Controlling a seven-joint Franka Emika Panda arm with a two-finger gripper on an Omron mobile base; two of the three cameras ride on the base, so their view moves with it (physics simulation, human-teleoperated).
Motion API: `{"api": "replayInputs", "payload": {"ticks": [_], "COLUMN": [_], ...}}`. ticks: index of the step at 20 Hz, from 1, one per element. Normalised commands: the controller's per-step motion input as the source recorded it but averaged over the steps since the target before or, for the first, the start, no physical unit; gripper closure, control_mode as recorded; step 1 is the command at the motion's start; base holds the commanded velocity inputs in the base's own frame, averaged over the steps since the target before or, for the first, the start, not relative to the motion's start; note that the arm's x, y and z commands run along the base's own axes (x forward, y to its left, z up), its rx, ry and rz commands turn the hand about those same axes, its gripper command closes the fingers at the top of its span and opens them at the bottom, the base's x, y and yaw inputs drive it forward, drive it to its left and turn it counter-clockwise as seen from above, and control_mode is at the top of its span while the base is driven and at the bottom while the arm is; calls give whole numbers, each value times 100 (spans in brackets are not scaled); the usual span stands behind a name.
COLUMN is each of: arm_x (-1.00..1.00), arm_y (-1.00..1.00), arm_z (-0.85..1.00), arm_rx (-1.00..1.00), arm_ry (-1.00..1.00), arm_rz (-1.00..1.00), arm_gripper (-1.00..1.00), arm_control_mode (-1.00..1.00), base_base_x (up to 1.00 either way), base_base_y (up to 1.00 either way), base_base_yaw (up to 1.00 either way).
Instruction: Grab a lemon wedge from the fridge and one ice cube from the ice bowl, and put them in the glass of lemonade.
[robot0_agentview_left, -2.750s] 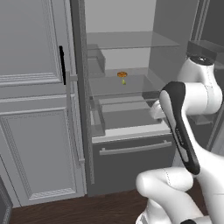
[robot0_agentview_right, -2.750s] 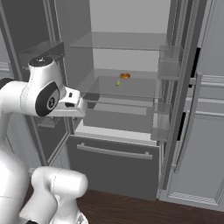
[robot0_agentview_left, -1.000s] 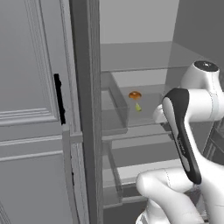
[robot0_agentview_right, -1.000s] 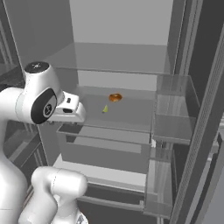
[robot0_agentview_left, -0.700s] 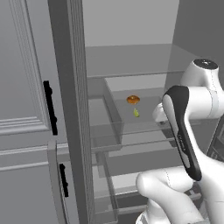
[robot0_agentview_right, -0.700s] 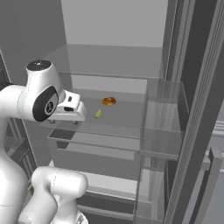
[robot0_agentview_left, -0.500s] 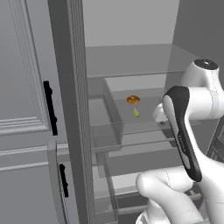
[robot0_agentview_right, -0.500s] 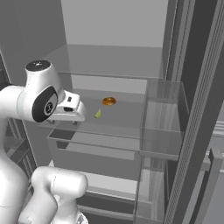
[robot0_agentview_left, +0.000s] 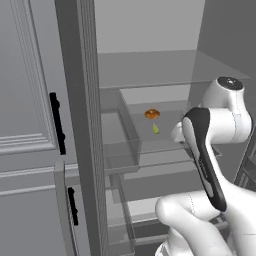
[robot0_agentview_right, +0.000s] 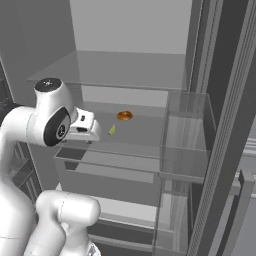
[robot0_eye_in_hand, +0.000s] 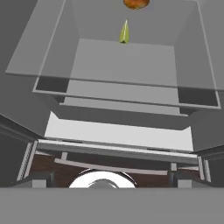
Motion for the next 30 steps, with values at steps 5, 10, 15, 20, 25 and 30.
{"api": "replayInputs", "payload": {"ticks": [5,10,15,20,25,30], "arm_x": [39,45,59,56,71,68], "arm_y": [0,1,0,0,0,0], "arm_z": [-70,-76,-42,1,12,1], "arm_rx": [-4,0,0,0,0,0], "arm_ry": [1,1,0,1,3,1], "arm_rz": [0,0,0,0,0,0], "arm_gripper": [-100,-100,-100,-100,-100,-100], "arm_control_mode": [-100,-100,-100,-100,-100,-100], "base_base_x": [0,0,0,0,0,0], "base_base_y": [0,0,0,0,0,0], "base_base_yaw": [0,0,0,0,0,0]}}
